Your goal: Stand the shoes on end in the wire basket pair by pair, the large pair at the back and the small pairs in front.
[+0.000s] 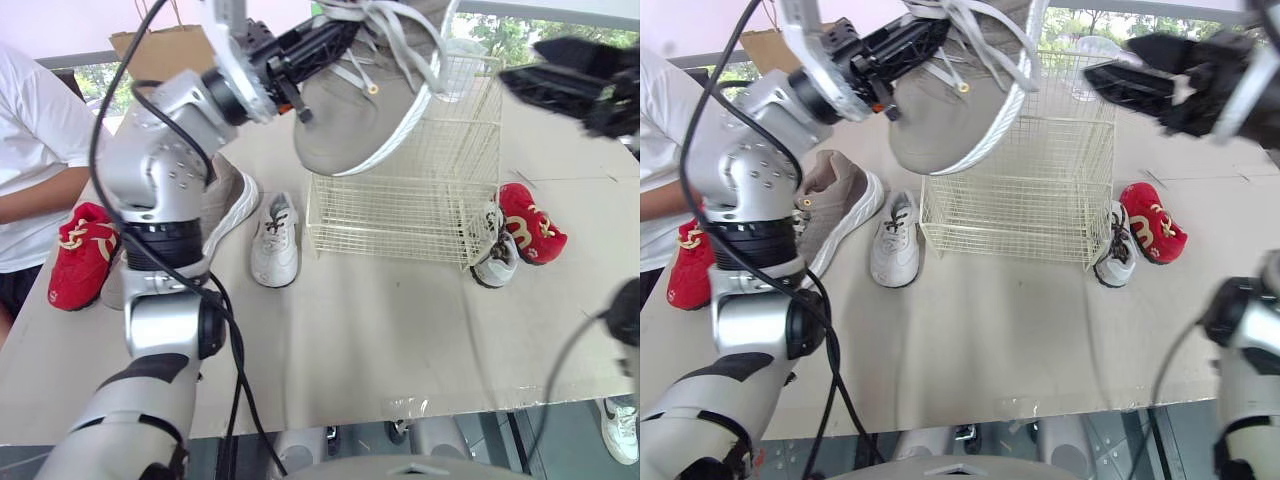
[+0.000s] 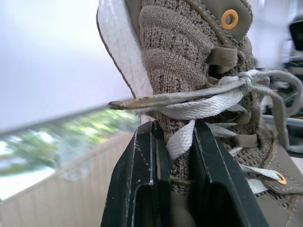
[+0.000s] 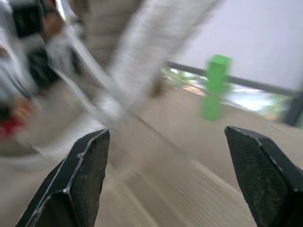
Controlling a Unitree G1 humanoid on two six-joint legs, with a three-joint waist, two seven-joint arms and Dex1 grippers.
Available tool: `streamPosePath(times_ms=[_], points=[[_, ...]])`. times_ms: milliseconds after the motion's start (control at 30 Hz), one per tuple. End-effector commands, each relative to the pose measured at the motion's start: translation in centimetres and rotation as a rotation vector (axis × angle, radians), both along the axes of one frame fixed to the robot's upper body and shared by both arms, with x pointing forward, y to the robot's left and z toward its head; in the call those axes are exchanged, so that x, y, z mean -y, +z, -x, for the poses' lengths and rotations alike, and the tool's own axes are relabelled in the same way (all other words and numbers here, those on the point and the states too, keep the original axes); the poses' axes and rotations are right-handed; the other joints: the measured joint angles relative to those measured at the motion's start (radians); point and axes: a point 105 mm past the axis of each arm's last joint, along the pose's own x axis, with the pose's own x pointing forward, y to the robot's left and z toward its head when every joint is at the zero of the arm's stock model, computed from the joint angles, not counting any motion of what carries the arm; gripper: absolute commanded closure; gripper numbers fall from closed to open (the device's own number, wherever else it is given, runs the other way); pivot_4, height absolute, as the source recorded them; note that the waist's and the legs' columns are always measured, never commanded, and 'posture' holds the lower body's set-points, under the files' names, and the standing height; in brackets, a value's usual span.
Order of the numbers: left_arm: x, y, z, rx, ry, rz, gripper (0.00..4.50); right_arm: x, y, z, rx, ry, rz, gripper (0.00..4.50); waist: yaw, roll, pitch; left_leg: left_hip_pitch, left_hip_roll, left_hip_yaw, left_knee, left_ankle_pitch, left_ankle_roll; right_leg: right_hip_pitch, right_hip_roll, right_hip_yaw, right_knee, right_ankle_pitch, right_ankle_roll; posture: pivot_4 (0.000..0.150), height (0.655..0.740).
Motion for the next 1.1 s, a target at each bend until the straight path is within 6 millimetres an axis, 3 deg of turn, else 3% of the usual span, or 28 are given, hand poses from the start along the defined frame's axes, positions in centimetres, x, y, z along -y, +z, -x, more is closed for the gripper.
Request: streamPosePath(times_ms=[33,267,367,400,467,500,533,667,733,767,900,933,1100], points=[[0.7,1.8,2.1,0.167,-0.006,0.028,4.25,-0.3,1.3,-0.4,0.035,-0.086,-0.066,0.80,0.005,0.000,0.000,0.000,0.000,0.000,0.000,0.000,0.000,0.000,0.000,0.000,0.000,0.000,0.000,0.150,0.7400],[1.8,0.5,3.0,0.203,-0.029,-0.001,4.26,-1.5,1.8,-1.2,-0.013,-0.079,-0.219,0.80,0.004,0.001,0.000,-0.001,-0.001,-0.001,0.000,0.000,0.001,0.000,0.000,-0.001,-0.003,0.000,0.000,0.150,0.7400],[1.9,0.1,3.2,0.222,-0.026,-0.021,4.26,-1.5,1.4,-1.5,-0.033,-0.099,-0.223,1.62,-0.002,0.001,0.000,-0.001,-0.001,-0.001,0.000,0.000,0.001,0.000,0.001,-0.001,-0.003,0.000,0.000,0.150,0.7400],[1.8,-0.1,3.1,0.202,-0.026,-0.021,4.26,-1.5,1.4,-1.5,-0.032,-0.097,-0.222,2.17,-0.005,0.001,0.000,-0.001,-0.001,-0.001,0.000,0.000,0.001,0.000,0.001,-0.001,-0.003,0.000,0.000,0.150,0.7400],[1.5,-0.5,3.5,0.137,-0.083,-0.006,4.26,-1.3,1.4,-1.4,-0.027,-0.100,-0.198,2.75,-0.011,0.001,0.000,-0.001,-0.001,-0.001,0.000,0.000,0.001,0.000,0.001,-0.001,-0.003,0.000,0.000,0.150,0.7400],[1.3,-0.6,3.9,0.105,-0.117,0.007,3.26,-1.2,1.3,-1.4,-0.023,-0.102,-0.184,3.11,-0.011,0.001,0.000,-0.001,0.000,-0.001,0.000,0.000,0.001,0.000,0.001,-0.001,-0.003,0.000,0.000,0.150,0.7400],[0.9,-0.6,4.1,0.065,-0.141,0.030,3.24,-0.9,1.3,-1.3,-0.014,-0.108,-0.163,3.22,-0.012,0.001,0.000,-0.001,0.000,-0.001,0.000,0.000,0.001,0.000,0.001,-0.001,-0.003,0.000,0.000,0.150,0.7400],[-0.3,-1.9,4.1,-0.135,-0.166,0.056,1.67,0.1,2.3,-1.2,0.072,-0.128,-0.107,3.41,-0.012,0.001,0.000,-0.001,0.000,-0.002,-0.001,0.000,0.001,0.001,0.001,-0.001,-0.004,0.000,0.000,0.150,0.7400],[-1.2,-3.5,4.5,-0.221,-0.139,0.054,0.65,1.2,4.0,-1.3,0.180,-0.155,-0.107,3.45,-0.014,0.001,0.000,-0.001,0.000,-0.002,-0.001,0.000,0.001,0.001,0.001,0.000,-0.004,0.000,0.000,0.150,0.7400],[-1.7,-4.7,4.7,-0.246,-0.099,0.055,0.35,1.5,5.2,-1.1,0.238,-0.117,-0.108,3.45,-0.014,0.001,0.000,-0.001,0.000,-0.002,-0.001,0.000,0.001,0.001,0.001,0.000,-0.005,0.000,0.001,0.150,0.7400],[-2.5,-7.2,6.4,-0.235,-0.064,0.028,0.35,2.5,7.9,-1.5,0.386,-0.109,-0.062,3.45,-0.021,0.001,0.000,0.001,0.000,0.000,-0.002,0.000,0.001,0.000,0.003,0.003,-0.005,0.000,0.000,0.150,0.7400],[-2.7,-7.8,7.5,-0.265,-0.124,0.031,0.35,2.6,8.7,-1.8,0.454,-0.107,-0.016,3.45,-0.021,0.001,0.000,0.001,0.000,-0.001,-0.002,0.000,0.001,0.000,0.004,0.003,-0.005,0.000,0.000,0.150,0.7400],[-3.5,-8.8,10.1,-0.281,-0.202,0.043,0.35,2.8,9.9,-3.3,0.590,-0.031,0.167,3.45,-0.025,0.001,0.000,0.001,0.001,0.000,-0.002,0.000,0.001,0.001,0.004,0.003,-0.006,0.000,0.000,0.150,0.7400]])
